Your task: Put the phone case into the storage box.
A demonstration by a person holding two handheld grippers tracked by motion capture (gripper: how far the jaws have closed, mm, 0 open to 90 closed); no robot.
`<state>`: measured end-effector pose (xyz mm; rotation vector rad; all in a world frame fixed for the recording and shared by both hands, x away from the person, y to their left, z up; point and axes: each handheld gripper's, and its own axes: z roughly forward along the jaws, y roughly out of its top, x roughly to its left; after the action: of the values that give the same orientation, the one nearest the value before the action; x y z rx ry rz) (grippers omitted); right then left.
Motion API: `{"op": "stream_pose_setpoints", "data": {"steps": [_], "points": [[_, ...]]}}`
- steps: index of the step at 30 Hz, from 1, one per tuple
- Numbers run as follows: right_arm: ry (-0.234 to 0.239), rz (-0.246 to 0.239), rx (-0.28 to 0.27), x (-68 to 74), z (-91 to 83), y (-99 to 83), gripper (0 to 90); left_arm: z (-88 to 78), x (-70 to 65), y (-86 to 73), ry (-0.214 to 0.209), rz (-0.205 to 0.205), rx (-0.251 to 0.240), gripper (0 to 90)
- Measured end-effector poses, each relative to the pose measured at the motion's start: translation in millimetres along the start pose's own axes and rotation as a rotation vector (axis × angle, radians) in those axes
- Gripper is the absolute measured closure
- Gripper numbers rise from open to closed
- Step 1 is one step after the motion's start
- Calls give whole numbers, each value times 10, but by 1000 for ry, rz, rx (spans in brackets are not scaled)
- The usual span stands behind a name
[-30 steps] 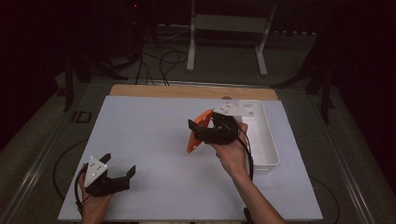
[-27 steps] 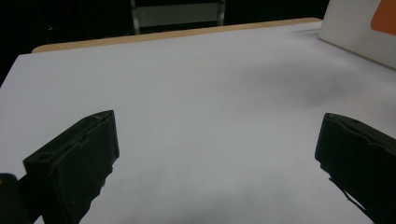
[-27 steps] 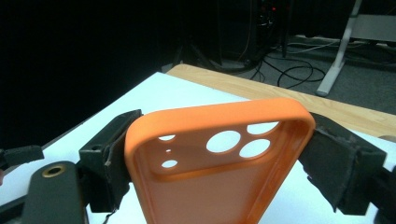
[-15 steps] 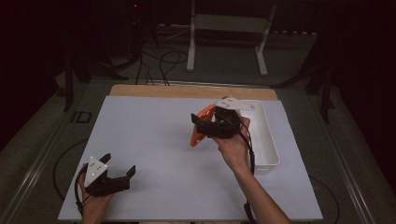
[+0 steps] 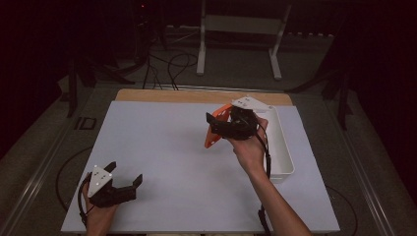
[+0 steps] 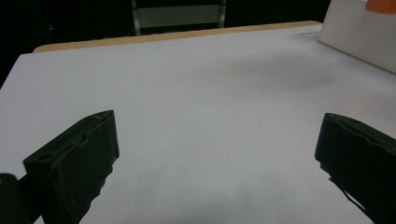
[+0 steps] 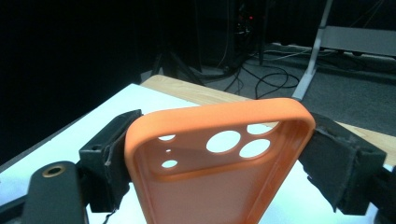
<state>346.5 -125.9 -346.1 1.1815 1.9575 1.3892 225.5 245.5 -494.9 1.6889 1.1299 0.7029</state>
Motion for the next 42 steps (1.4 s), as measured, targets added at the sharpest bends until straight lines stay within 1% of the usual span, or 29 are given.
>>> {"op": "stream_pose_setpoints", "data": {"steps": [11, 15, 21, 26, 30, 36, 42], "points": [[-41, -7, 5, -93, 38, 34, 174, -1, 1, 2, 1, -2, 2, 5], [-49, -11, -1, -119, 36, 52, 174, -1, 0, 2, 2, -2, 3, 5], [-67, -8, -6, -176, 45, 69, 174, -2, -1, 1, 3, -2, 3, 5], [-87, 4, -4, -251, 66, 72, 174, 3, -4, 1, 2, -4, 3, 5], [-94, 10, -5, -276, 72, 75, 174, 3, -5, 0, 2, -3, 4, 5], [-118, 14, -8, -361, 81, 103, 173, 5, -5, 0, 1, -3, 4, 5], [-129, 19, -11, -395, 77, 130, 174, 11, -13, -1, 0, -3, 5, 5]]}}
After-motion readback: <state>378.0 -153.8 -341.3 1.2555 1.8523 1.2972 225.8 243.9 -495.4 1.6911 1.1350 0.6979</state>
